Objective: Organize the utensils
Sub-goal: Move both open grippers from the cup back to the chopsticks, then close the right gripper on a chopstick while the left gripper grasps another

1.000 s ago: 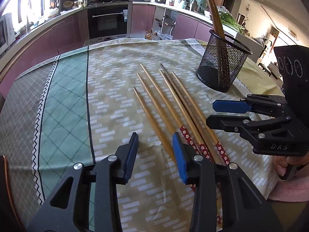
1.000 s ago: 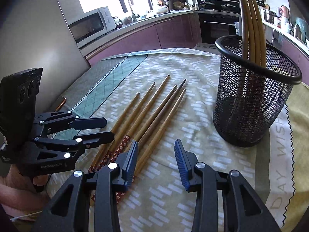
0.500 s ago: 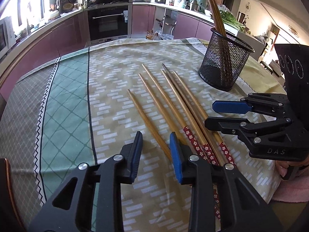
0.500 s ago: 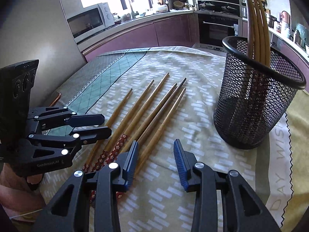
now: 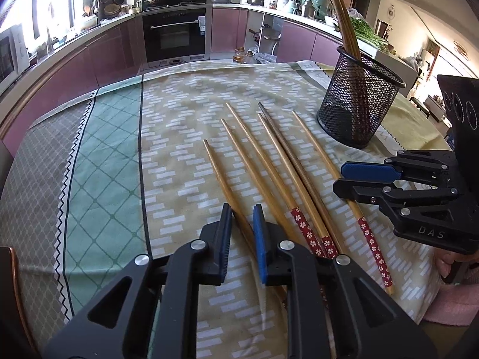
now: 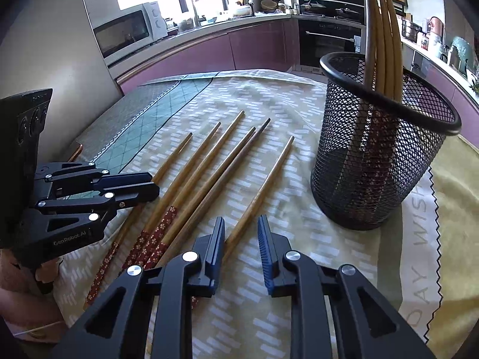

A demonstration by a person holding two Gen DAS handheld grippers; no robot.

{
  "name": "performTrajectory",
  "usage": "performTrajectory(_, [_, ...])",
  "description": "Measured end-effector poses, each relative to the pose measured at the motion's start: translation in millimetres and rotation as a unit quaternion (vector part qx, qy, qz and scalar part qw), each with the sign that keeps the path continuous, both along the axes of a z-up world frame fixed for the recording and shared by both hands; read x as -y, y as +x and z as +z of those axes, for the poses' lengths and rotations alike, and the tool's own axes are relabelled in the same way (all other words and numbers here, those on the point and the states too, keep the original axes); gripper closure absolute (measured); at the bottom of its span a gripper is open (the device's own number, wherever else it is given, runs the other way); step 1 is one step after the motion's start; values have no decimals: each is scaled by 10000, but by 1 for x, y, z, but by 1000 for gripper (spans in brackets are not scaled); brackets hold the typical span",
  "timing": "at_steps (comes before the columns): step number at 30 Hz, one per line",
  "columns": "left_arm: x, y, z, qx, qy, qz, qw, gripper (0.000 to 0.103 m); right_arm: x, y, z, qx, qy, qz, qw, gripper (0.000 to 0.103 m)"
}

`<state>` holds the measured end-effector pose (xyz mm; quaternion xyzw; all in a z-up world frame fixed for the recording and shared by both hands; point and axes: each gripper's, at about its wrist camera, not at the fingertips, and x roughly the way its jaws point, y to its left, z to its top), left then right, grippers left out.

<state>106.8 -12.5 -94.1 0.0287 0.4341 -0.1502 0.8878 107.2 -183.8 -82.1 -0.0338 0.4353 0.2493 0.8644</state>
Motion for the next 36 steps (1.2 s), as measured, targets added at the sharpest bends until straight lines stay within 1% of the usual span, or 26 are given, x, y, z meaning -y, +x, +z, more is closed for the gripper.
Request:
performTrajectory(4, [1,2,0,-4,64,1,10000,87,-2,5,0,-4,-17,-49,10000,82])
performTrajectory(8, [2,6,0,-10,34,42,10000,87,-3,9,-1,4,1,-109,9999,82])
performTrajectory(11, [2,7,0,-15,-5,102,9999,88,-2,11,-1,-9,45,-164,9999,85])
performTrajectory(13, [1,7,-1,-14,-34,146,9999,89,1,11,-1,-29,94,-215,9997,90])
performTrajectory(14, [0,8,0,-16,-64,180,9998,91,3,12,-1,-62,162,-242,9996,90])
performTrajectory(16, [-3,7,1,-9,-169,254,9995,94,7,13,-2,-120,281,-297,9991,95])
performTrajectory(19, [-7,3,4,47,-294,339,9990,95,12,13,-2,-189,408,-325,9985,97])
performTrajectory(23, [-8,-4,11,100,-410,262,9988,95,13,6,5,-93,488,-222,9985,97])
performTrajectory(26, [-5,-5,12,69,-463,121,9988,95,9,3,8,-81,524,-36,9986,97])
performTrajectory(30, [1,-3,6,-17,-370,-10,9993,95,-3,0,7,-103,379,208,9990,97])
performTrajectory(36, [3,1,0,-163,-239,-92,9995,92,-7,4,1,-205,208,249,9993,96])
